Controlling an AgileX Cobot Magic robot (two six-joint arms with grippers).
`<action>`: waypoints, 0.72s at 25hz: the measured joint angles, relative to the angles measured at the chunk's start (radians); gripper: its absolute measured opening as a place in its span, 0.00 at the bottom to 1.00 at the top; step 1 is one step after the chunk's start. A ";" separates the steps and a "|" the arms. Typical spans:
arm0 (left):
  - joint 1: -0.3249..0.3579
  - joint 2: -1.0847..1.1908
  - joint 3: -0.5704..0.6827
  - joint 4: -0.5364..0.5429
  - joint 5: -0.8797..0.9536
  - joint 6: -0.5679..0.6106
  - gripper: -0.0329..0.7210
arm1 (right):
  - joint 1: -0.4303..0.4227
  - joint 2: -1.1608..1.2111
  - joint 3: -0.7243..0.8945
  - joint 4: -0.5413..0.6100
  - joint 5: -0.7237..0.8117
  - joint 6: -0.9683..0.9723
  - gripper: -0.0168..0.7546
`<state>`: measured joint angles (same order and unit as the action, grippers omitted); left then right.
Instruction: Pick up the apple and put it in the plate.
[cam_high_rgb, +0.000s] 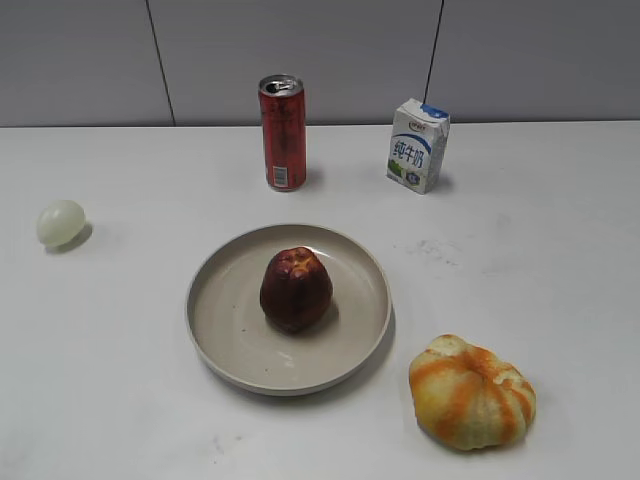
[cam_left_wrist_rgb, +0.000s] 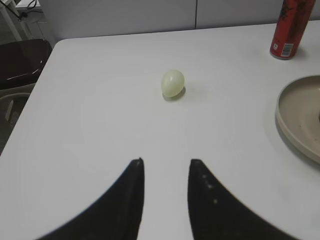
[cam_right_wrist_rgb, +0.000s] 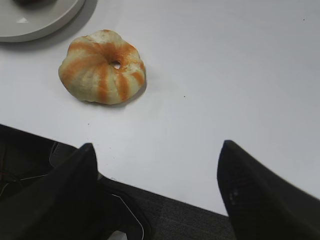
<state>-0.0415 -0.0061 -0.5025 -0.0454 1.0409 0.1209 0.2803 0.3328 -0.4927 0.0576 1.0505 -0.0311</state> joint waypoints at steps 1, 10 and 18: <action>0.000 0.000 0.000 0.000 0.000 0.000 0.36 | 0.000 -0.005 0.000 0.000 -0.001 0.000 0.79; 0.000 0.000 0.000 0.000 0.000 0.000 0.36 | -0.161 -0.238 0.000 0.007 -0.004 0.000 0.79; 0.000 0.000 0.000 0.000 0.000 0.000 0.36 | -0.229 -0.338 0.000 0.013 -0.005 0.000 0.79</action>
<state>-0.0415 -0.0061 -0.5025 -0.0454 1.0409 0.1209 0.0512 -0.0056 -0.4927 0.0706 1.0458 -0.0311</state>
